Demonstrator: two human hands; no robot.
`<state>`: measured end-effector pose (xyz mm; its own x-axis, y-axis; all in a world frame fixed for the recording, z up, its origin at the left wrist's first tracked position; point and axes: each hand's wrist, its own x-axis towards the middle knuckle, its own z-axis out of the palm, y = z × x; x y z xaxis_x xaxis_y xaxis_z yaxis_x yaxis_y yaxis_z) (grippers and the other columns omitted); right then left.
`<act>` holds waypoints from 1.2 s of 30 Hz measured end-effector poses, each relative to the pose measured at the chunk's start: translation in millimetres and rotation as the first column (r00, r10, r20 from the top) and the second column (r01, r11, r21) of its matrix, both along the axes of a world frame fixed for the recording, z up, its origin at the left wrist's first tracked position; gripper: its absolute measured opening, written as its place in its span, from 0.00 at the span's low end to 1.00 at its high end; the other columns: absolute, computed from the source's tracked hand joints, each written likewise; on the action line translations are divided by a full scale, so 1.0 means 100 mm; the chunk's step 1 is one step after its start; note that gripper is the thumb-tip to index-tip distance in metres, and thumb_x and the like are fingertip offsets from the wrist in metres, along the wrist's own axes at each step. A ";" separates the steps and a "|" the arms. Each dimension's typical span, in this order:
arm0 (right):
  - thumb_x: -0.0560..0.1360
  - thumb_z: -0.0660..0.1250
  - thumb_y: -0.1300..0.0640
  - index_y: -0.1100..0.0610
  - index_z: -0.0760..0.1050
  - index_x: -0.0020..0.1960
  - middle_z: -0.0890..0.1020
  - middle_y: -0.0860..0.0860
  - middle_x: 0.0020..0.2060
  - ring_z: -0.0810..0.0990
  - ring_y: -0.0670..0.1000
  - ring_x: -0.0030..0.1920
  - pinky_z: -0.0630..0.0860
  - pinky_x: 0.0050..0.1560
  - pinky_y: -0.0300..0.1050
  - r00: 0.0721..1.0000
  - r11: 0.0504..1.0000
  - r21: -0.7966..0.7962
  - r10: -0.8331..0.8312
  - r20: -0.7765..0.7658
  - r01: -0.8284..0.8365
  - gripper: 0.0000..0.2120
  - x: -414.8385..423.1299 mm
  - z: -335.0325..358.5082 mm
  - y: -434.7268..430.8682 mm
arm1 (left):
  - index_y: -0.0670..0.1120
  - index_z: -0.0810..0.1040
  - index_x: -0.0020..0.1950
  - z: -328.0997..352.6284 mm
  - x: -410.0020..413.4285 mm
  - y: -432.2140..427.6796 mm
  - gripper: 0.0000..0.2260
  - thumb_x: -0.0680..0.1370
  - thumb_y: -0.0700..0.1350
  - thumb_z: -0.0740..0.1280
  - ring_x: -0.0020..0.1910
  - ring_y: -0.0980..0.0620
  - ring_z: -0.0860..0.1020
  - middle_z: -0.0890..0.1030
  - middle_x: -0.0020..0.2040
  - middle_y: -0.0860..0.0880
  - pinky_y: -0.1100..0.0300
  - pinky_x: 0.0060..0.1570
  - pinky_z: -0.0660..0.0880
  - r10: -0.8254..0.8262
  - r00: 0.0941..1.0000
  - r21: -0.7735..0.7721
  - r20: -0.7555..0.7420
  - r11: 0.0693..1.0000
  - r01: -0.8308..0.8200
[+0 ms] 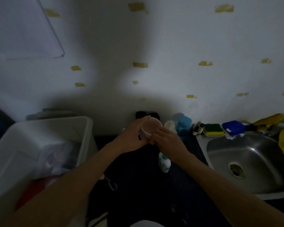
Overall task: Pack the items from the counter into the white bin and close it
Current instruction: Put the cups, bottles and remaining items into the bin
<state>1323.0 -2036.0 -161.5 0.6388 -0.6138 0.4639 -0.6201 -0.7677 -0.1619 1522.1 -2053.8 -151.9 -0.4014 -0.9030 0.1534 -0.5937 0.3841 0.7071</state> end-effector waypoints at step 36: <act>0.60 0.70 0.29 0.44 0.54 0.74 0.66 0.48 0.70 0.71 0.51 0.66 0.68 0.62 0.46 0.955 0.813 0.583 0.174 -0.242 -0.001 0.49 3.44 0.21 0.81 | 0.54 0.56 0.72 -0.12 3.28 1.65 0.48 0.61 0.50 0.82 0.61 0.61 0.75 0.73 0.64 0.56 0.59 0.59 0.75 0.265 0.956 0.301 -0.125 0.929 -0.218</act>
